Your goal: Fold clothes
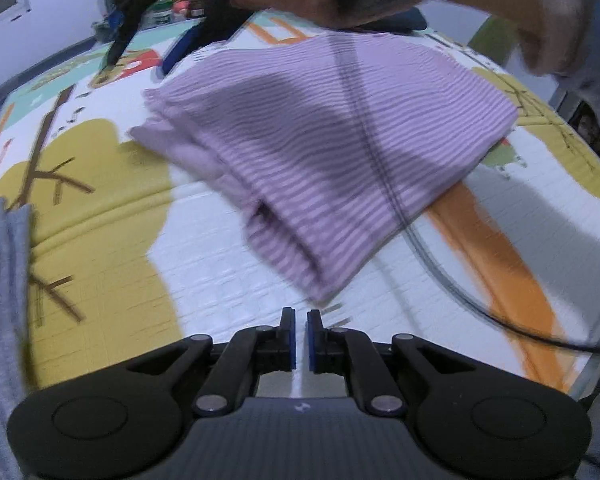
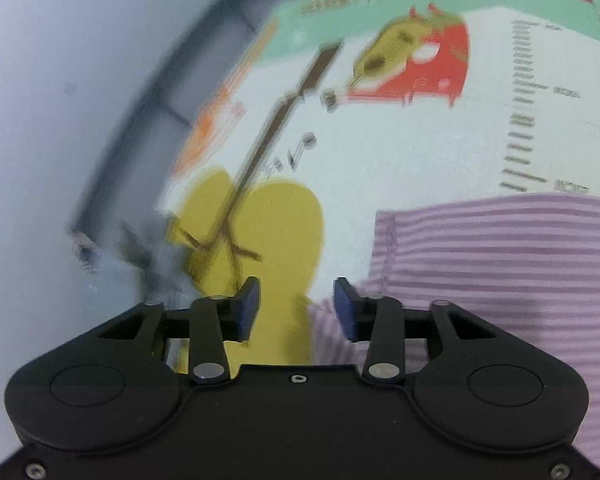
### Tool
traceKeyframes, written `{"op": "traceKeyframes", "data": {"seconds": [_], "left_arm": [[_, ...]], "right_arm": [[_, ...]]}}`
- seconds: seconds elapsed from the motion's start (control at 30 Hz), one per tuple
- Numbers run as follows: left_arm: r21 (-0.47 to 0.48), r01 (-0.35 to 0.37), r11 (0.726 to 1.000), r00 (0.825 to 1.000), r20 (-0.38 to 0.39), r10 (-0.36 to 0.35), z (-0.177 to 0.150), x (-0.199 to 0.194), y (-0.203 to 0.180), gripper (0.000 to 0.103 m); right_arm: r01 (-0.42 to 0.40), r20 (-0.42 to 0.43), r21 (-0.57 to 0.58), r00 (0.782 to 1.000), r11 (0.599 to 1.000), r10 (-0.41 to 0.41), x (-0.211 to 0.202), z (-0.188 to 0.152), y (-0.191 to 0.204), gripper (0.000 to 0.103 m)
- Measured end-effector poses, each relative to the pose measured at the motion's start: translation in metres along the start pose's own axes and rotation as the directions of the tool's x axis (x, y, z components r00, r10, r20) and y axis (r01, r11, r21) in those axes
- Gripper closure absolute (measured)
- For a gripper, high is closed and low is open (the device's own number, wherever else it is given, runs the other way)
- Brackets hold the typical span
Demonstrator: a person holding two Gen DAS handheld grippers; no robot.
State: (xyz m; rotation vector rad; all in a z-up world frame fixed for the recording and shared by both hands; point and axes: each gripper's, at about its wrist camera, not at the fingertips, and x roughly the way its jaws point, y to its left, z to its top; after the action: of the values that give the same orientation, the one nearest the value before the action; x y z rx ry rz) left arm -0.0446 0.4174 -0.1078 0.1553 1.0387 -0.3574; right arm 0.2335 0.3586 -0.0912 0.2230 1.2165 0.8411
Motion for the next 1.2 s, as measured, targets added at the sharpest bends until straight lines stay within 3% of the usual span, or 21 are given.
{"op": "traceKeyframes", "data": {"seconds": [0.17, 0.23, 0.33, 0.4, 0.47, 0.57, 0.63, 0.73, 0.93, 1.1, 1.2], "left_arm": [[-0.11, -0.002, 0.994, 0.993, 0.121, 0.015, 0.025, -0.025, 0.009, 0.095], [-0.16, 0.006, 0.987, 0.984, 0.178, 0.023, 0.038, -0.035, 0.012, 0.093], [-0.255, 0.06, 0.965, 0.965, 0.261, 0.009, 0.065, -0.035, 0.012, 0.082], [-0.327, 0.103, 0.94, 0.955, 0.297, -0.001, 0.087, -0.021, 0.009, 0.08], [-0.389, 0.11, 0.915, 0.961, 0.278, 0.003, 0.103, 0.003, 0.005, 0.08], [-0.458, 0.081, 0.885, 0.974, 0.224, 0.027, 0.12, 0.039, -0.006, 0.083], [-0.47, 0.012, 0.882, 0.985, 0.159, 0.072, 0.122, 0.057, -0.014, 0.083], [-0.481, -0.053, 0.875, 0.988, 0.102, 0.116, 0.116, 0.069, -0.02, 0.083], [-0.486, -0.107, 0.868, 0.985, 0.07, 0.161, 0.1, 0.07, -0.019, 0.086], [-0.449, -0.14, 0.882, 0.98, 0.065, 0.188, 0.095, 0.068, -0.017, 0.09], [-0.456, -0.139, 0.879, 0.98, 0.061, 0.187, 0.092, 0.062, -0.013, 0.09]], "right_arm": [[-0.087, 0.112, 0.126, 0.991, 0.988, 0.073, -0.081, -0.023, -0.05, 0.048], [-0.087, 0.159, 0.188, 0.986, 0.978, 0.057, -0.111, -0.039, -0.077, 0.048], [-0.045, 0.218, 0.261, 0.976, 0.964, -0.014, -0.151, -0.071, -0.119, 0.032], [-0.024, 0.236, 0.315, 0.97, 0.949, -0.054, -0.167, -0.093, -0.144, 0.031], [-0.073, 0.262, 0.373, 0.965, 0.925, -0.03, -0.175, -0.116, -0.168, 0.031], [-0.193, 0.319, 0.476, 0.947, 0.858, 0.036, -0.179, -0.151, -0.201, 0.03], [-0.235, 0.346, 0.525, 0.937, 0.818, 0.047, -0.177, -0.169, -0.218, 0.03], [-0.25, 0.362, 0.552, 0.931, 0.795, 0.042, -0.174, -0.181, -0.234, 0.031], [-0.225, 0.379, 0.551, 0.925, 0.804, -0.002, -0.187, -0.187, -0.254, 0.031], [-0.175, 0.395, 0.571, 0.915, 0.802, -0.082, -0.211, -0.192, -0.277, 0.032], [-0.1, 0.405, 0.59, 0.895, 0.801, -0.186, -0.234, -0.202, -0.285, 0.037]]}}
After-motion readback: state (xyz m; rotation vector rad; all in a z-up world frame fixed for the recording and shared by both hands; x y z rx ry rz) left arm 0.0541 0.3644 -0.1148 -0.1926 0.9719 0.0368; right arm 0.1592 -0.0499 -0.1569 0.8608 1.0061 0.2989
